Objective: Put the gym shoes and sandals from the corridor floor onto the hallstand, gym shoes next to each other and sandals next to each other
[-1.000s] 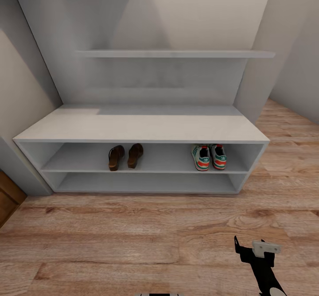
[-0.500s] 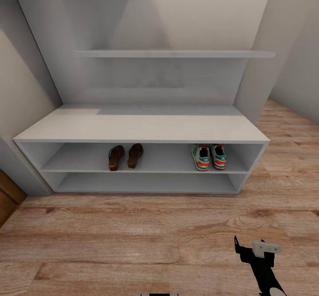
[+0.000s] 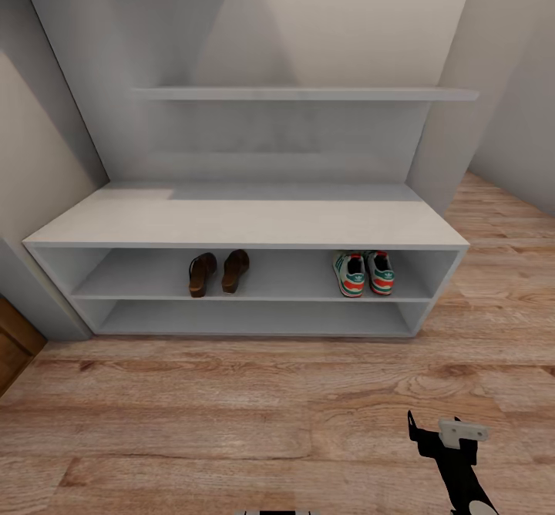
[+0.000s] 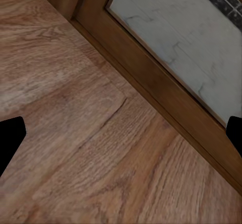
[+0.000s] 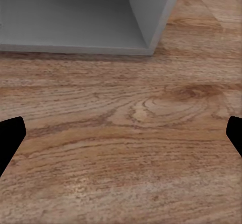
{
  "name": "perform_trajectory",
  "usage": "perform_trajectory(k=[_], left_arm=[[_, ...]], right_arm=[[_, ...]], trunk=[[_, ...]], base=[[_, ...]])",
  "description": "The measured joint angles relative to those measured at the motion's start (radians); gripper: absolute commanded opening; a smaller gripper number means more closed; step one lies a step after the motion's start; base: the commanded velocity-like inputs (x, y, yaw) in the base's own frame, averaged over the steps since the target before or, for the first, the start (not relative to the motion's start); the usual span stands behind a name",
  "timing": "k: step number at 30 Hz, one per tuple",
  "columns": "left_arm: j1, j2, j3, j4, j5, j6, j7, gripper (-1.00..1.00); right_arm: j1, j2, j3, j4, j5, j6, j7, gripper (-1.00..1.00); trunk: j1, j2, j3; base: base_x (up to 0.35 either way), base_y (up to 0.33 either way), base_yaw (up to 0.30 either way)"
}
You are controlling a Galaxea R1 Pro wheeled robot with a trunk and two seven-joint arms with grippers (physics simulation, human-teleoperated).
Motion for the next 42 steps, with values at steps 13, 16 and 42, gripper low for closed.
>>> perform_trajectory(k=[13, 16, 42], left_arm=[[0.0, -0.005, 0.0, 0.002, 0.0, 0.0, 0.007, 1.0], [0.0, -0.006, 0.0, 0.002, 0.0, 0.0, 0.008, 1.0], [0.0, -0.007, 0.0, 0.005, 0.0, 0.0, 0.009, 1.0]], right_arm=[[0.0, 0.0, 0.0, 0.0, 0.0, 0.0, 0.0, 1.0], [0.0, 0.0, 0.0, 0.0, 0.0, 0.0, 0.0, 1.0], [0.0, 0.0, 0.0, 0.0, 0.0, 0.0, 0.0, 1.0]], trunk=[[0.0, 0.0, 0.0], [0.0, 0.0, 0.0], [0.0, 0.0, 0.0]], base=[[0.0, 0.0, 0.0], [0.0, 0.0, 0.0], [0.0, 0.0, 0.0]])
